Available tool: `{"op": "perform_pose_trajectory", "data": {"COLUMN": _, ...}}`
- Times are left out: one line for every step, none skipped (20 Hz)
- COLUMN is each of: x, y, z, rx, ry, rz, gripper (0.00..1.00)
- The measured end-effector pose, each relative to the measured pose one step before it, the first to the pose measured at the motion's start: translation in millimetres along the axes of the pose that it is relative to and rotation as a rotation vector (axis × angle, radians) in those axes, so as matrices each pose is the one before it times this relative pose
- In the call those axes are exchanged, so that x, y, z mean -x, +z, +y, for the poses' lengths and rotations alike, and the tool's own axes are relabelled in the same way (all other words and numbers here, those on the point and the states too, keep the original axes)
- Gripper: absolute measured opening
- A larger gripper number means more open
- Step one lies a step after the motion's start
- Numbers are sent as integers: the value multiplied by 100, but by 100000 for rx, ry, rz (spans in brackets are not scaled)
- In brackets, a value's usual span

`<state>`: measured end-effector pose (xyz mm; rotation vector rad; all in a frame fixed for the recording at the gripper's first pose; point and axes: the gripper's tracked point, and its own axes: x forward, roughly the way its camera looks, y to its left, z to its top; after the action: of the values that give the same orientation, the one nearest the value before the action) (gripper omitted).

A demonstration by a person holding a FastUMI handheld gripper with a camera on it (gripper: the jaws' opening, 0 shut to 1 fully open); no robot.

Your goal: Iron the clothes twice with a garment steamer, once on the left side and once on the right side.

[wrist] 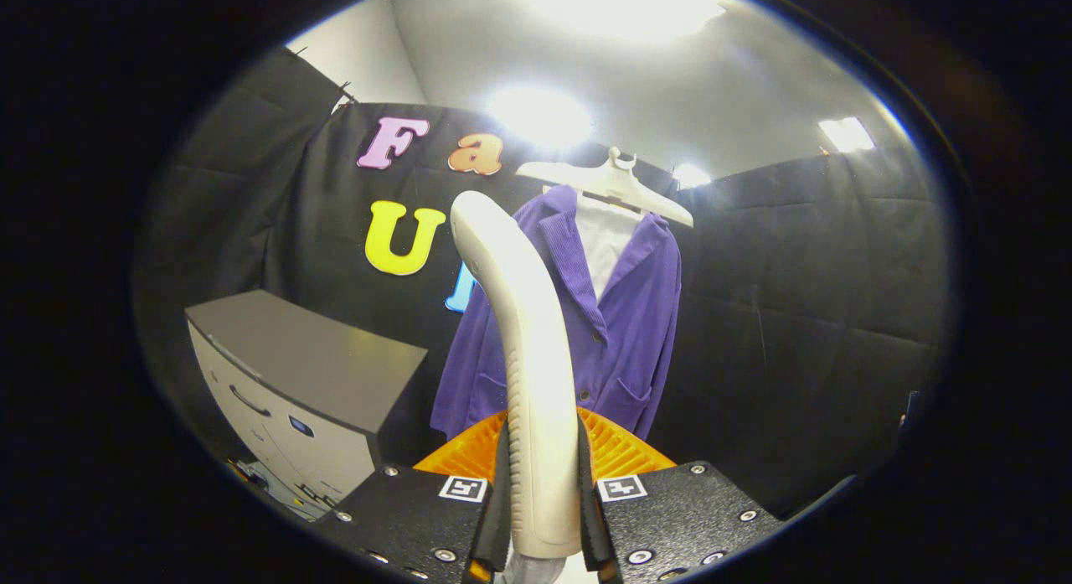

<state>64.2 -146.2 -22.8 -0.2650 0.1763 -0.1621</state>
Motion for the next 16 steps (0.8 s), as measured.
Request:
{"op": "perform_pose_trajectory", "data": {"x": 78, "y": 1010, "z": 1040, "rx": -483, "ry": -641, "rz": -1094, "gripper": 33}}
{"op": "perform_pose_trajectory", "data": {"x": 142, "y": 1125, "z": 881, "rx": 14, "ry": -789, "rz": -1537, "gripper": 33}}
{"op": "perform_pose_trajectory", "data": {"x": 181, "y": 1095, "z": 902, "rx": -222, "ry": -379, "rz": -1486, "gripper": 33}}
{"op": "perform_pose_trajectory", "data": {"x": 149, "y": 878, "z": 1160, "rx": -862, "ry": 634, "rz": -1233, "gripper": 33}}
{"op": "perform_pose_trajectory", "data": {"x": 135, "y": 760, "z": 1142, "rx": -1251, "ry": 1016, "rz": -921, "gripper": 33}}
{"op": "perform_pose_trajectory", "data": {"x": 147, "y": 772, "z": 1285, "rx": -1587, "ry": 1219, "rz": -882, "gripper": 33}}
{"op": "perform_pose_trajectory", "data": {"x": 129, "y": 676, "z": 1175, "rx": -1924, "ry": 1418, "rz": -1157, "gripper": 33}}
{"op": "perform_pose_trajectory", "data": {"x": 133, "y": 612, "z": 1257, "rx": -2815, "ry": 1559, "rz": -829, "gripper": 33}}
{"op": "perform_pose_trajectory", "data": {"x": 235, "y": 298, "z": 1247, "rx": -3734, "ry": 1968, "rz": -465, "gripper": 33}}
{"op": "perform_pose_trajectory", "data": {"x": 347, "y": 280, "z": 1298, "rx": -3499, "ry": 2025, "rz": -738, "gripper": 33}}
{"op": "perform_pose_trajectory", "data": {"x": 126, "y": 210, "z": 1042, "rx": -2427, "ry": 1646, "rz": -643, "gripper": 33}}
{"op": "perform_pose_trajectory", "data": {"x": 258, "y": 69, "z": 868, "rx": -1839, "ry": 992, "rz": -609, "gripper": 33}}
{"op": "perform_pose_trajectory", "data": {"x": 102, "y": -19, "z": 771, "rx": -1441, "ry": 796, "rz": -524, "gripper": 33}}
{"op": "perform_pose_trajectory", "data": {"x": 212, "y": -178, "z": 704, "rx": -1631, "ry": 717, "rz": -231, "gripper": 33}}
{"op": "perform_pose_trajectory", "data": {"x": 53, "y": -300, "z": 812, "rx": -1070, "ry": 450, "rz": 48, "gripper": 33}}
{"op": "perform_pose_trajectory", "data": {"x": 283, "y": -303, "z": 321, "rx": 1951, "ry": -1859, "rz": -475, "gripper": 33}}
